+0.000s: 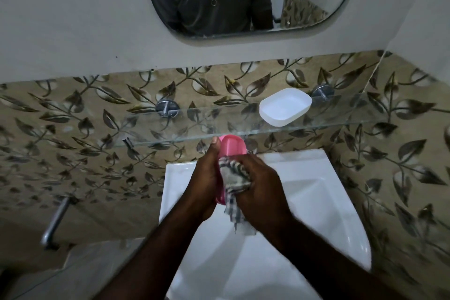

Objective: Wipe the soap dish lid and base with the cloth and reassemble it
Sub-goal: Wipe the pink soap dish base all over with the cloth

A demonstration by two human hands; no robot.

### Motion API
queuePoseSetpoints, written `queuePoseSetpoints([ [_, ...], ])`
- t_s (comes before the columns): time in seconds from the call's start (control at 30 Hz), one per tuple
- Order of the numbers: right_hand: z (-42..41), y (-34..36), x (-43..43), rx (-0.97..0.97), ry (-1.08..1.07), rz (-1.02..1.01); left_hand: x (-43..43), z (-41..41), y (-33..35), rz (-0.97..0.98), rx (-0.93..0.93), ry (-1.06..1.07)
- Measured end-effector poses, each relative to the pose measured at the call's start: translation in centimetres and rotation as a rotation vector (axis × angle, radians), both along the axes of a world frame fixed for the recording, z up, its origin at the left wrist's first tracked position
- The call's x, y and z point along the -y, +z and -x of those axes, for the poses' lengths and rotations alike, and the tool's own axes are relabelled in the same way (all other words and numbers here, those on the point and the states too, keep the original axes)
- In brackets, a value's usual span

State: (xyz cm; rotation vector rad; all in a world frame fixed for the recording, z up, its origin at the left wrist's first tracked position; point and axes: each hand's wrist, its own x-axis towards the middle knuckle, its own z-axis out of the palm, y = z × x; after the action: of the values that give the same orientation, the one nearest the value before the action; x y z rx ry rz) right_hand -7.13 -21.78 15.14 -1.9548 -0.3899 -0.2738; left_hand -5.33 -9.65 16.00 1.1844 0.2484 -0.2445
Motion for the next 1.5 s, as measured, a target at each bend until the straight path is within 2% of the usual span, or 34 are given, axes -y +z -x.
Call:
queuePoseSetpoints([
  [0.17, 1.8, -1.7, 0.9, 0.042, 0.302, 0.159, -1.3, -0.3, -0.6, 0.001, 0.004, 0.089],
  [0.27, 0.2, -2.4, 2.6, 0.017, 0.225, 0.284, -1.7, -0.1, -0.8, 0.014, -0.009, 0.092],
  [0.37, 0.1, -1.6, 2.2, 0.003, 0.117, 0.133, -1.2, 0.1, -0.2, 0.082, 0.0, 0.073],
  [0.43, 1.4, -0.7, 1.1, 0.023, 0.175, 0.067, -0.8, 0.4, -0.2, 0.101, 0.033, 0.078],
  [0.53, 2.4, -0.3, 0.9, 0.103, 0.299, 0.149, -1.0, 0.4, -0.5, 0.077, 0.055, 0.11],
  [0.6, 1.6, -0.9, 1.8, 0.096, 0.257, 0.218, -1.4, 0.5, -0.7, 0.073, 0.049, 0.105],
  [0.7, 1.2, -1.4, 2.3, 0.036, 0.107, 0.196, -1.6, 0.7, -0.5, 0.103, 0.066, 0.07],
  [0.8, 2.4, -0.5, 1.1, 0.075, 0.2, 0.173, -1.3, 0.9, -0.2, 0.052, 0.084, 0.115],
  [0.9, 2.7, -0.4, 1.2, 0.16, 0.312, 0.315, -1.3, 1.2, -0.3, 0.038, 0.094, 0.125],
  [1.0, 1.1, -1.6, 2.7, 0.115, 0.248, 0.468, -1.5, 1.2, -0.2, 0.039, 0.07, 0.12],
  [1.1, 1.3, -1.3, 2.7, 0.119, 0.209, 0.383, -1.3, 1.2, 0.2, 0.027, 0.077, 0.12],
  [1.2, 2.7, 0.2, 1.7, 0.186, 0.287, 0.254, -1.0, 1.3, 0.6, 0.075, 0.092, 0.102],
  [1.27, 3.1, 0.4, 1.7, 0.235, 0.326, 0.26, -1.0, 1.5, 0.6, 0.09, 0.073, 0.09],
  [1.4, 1.8, -0.9, 3.7, 0.302, 0.274, 0.439, -1.1, 1.7, 0.4, 0.116, -0.01, 0.038],
  [1.5, 0.4, -0.5, 3.8, 0.194, 0.184, 0.309, -1.0, 1.5, 0.5, 0.099, -0.005, 0.039],
])
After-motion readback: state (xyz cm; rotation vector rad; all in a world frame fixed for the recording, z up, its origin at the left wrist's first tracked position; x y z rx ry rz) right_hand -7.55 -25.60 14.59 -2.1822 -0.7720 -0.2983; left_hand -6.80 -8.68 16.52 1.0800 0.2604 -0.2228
